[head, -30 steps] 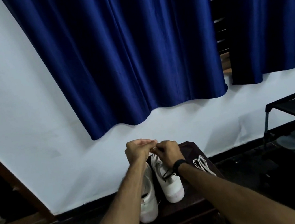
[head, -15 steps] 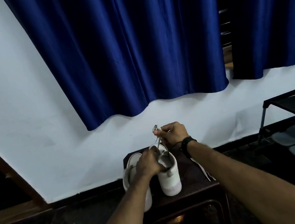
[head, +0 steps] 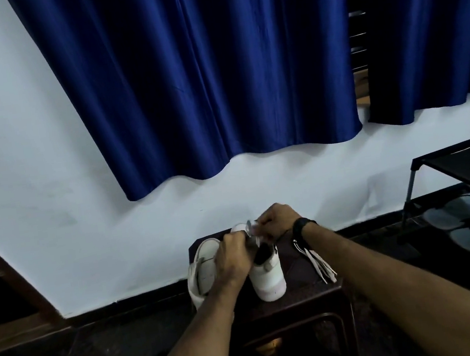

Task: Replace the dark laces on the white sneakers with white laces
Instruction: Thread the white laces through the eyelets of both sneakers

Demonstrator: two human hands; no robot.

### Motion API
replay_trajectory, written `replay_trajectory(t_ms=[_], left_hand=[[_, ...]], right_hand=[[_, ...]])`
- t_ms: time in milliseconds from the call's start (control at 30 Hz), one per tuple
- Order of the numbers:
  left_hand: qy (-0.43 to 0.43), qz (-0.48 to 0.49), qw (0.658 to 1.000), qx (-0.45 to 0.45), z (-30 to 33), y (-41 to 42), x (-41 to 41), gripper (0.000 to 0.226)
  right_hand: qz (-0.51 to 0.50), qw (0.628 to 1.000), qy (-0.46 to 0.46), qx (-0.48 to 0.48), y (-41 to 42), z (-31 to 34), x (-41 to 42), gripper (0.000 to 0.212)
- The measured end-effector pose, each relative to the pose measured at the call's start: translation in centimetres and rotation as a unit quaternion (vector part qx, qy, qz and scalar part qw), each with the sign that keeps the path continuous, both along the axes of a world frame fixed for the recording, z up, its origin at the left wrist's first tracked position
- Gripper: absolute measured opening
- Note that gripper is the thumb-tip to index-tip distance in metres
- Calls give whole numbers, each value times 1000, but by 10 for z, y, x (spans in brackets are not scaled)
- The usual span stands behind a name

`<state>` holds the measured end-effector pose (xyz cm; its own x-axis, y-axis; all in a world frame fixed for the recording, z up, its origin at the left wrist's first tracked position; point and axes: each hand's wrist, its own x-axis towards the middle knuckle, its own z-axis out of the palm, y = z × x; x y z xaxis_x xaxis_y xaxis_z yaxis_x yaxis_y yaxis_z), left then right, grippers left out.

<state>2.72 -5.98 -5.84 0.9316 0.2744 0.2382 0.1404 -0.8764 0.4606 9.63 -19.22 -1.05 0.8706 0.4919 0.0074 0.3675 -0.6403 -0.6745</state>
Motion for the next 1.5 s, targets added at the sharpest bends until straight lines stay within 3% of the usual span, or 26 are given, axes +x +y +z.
replay_trajectory(t_ms=[133, 267, 433, 667, 800, 900, 1033, 1100, 1200, 1267, 1367, 1500], left_hand=[[9, -40, 999, -19, 7, 4, 3, 20], [51, -63, 997, -13, 17, 4, 5, 25], [120, -65, 989, -63, 20, 15, 11, 20], [98, -42, 982, -157, -4, 25, 16, 19], [84, 2, 984, -159, -6, 12, 10, 21], [80, 28, 983, -160, -9, 10, 5, 34], [115, 57, 981, -148, -9, 13, 6, 17], [134, 84, 970, -183, -5, 9, 6, 9], [152, 97, 959, -218, -6, 5, 7, 7], [149, 91, 964, -203, -6, 2, 7, 25], [143, 75, 972, -172, -7, -1, 7, 36], [164, 30, 981, -94, -5, 0, 8, 33]], right_hand=[[56, 980, -89, -170, 3, -4, -14, 38], [65, 925, -214, -307, 18, -17, -24, 30], [39, 920, -220, -322, 32, -34, -16, 35], [50, 908, -203, -363, 27, -38, -12, 36], [-31, 935, -189, -298, 26, -48, -11, 35], [-51, 934, -195, -296, 31, -51, -11, 37], [16, 956, -111, -273, 21, -42, -12, 47], [23, 971, -76, -227, 9, -40, -16, 43], [-8, 982, -151, -117, -11, -49, -25, 36], [-5, 982, -180, -63, -19, -61, -32, 51], [35, 981, -185, -50, -17, -83, -34, 76], [23, 981, -176, -83, -5, -103, -26, 61]])
